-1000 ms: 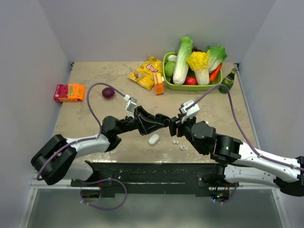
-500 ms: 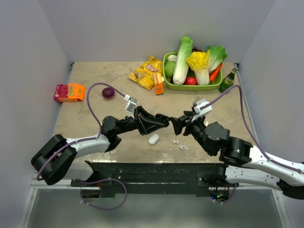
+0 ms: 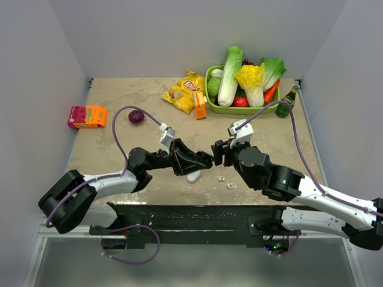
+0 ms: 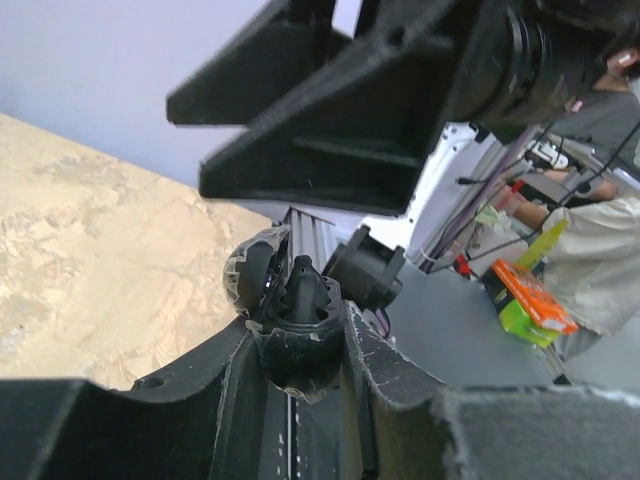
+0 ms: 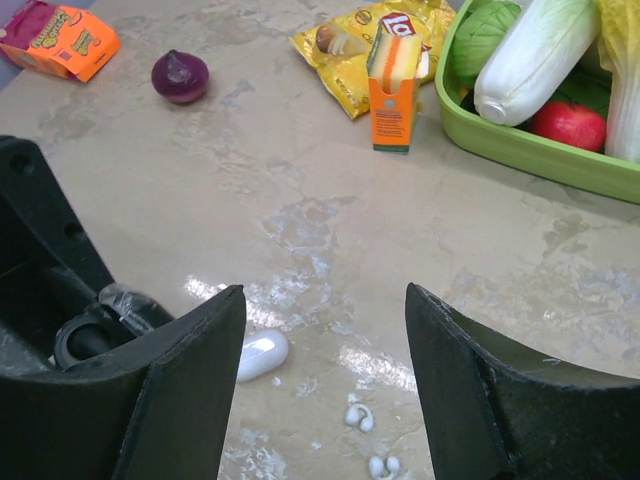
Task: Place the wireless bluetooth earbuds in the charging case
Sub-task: Close the charging case.
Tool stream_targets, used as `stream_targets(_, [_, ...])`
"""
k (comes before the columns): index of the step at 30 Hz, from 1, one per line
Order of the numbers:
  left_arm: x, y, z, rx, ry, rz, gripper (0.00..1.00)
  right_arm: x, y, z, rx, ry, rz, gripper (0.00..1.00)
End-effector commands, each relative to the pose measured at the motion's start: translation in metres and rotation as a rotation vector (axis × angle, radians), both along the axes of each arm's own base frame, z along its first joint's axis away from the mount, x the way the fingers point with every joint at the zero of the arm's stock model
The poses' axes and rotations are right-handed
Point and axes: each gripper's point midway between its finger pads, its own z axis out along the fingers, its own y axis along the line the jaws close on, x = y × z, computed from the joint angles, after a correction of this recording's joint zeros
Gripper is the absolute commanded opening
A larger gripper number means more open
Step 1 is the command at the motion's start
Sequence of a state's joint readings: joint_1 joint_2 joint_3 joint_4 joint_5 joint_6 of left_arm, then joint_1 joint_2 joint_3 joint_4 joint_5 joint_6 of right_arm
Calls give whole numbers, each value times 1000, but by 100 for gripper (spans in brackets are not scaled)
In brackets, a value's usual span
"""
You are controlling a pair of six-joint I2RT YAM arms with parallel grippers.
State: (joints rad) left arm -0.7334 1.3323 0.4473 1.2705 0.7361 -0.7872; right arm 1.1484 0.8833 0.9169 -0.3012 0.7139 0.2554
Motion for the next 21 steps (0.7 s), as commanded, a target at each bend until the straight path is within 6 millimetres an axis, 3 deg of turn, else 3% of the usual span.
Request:
stream_targets(1, [-59,43,91,-394,-538,-32,0,2,-3,28,84,-10,-10,68])
stream_targets(6, [-58,43,86,-386,-546,-24,0,-8,14,20,68,26,99,67])
stream_targets(11, [-62,44,89,-392,-578,-25,0,-10,18,5,32,63,117,66])
stream_targets(21, [-62,44,90,-398,-583,-19,0,-20,37,0,37,90,233,63])
